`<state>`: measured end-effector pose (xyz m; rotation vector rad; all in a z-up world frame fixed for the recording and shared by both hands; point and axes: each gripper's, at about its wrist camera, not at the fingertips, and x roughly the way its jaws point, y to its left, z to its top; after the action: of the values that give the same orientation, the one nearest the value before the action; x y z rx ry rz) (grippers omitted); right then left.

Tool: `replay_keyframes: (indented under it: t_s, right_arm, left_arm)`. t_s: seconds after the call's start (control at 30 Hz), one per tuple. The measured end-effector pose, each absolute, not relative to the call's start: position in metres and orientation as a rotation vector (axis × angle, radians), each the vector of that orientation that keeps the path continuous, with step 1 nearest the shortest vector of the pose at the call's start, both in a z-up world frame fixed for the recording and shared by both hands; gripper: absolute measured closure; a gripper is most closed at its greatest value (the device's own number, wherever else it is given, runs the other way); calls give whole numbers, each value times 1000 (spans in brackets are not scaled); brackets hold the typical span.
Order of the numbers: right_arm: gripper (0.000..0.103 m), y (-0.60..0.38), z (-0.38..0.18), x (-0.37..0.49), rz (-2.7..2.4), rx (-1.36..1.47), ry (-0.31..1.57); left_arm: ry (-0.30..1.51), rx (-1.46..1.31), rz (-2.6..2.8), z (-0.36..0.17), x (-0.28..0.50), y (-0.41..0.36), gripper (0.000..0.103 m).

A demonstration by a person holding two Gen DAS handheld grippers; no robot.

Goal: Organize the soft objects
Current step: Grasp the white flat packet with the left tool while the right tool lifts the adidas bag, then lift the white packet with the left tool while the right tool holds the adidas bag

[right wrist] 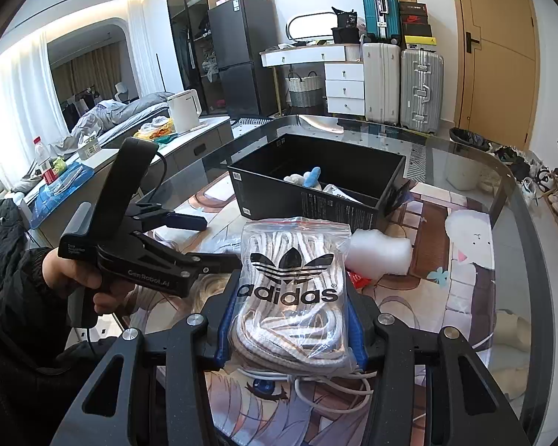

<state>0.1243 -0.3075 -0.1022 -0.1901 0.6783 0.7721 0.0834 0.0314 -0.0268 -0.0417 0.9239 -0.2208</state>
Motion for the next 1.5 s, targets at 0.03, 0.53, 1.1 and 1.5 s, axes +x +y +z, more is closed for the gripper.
replay_keyframes:
  t_s: [0.03,0.53,1.1,1.5]
  right_arm:
    - [54,-307,-102,125,772,-188,678]
    - [54,-308,-104,124,774,-182,677]
    - [54,-308,-103,123,779,-187,667]
    - [54,-308,-102,123,780,-188,667]
  left_arm:
    - [923,-24,-212,-27,83,31,17]
    - [891,114,-234,-24,76,14,52]
    - [867,117,-238,-12,69,14,47]
    - [915,120,-260,-25,93,22,29]
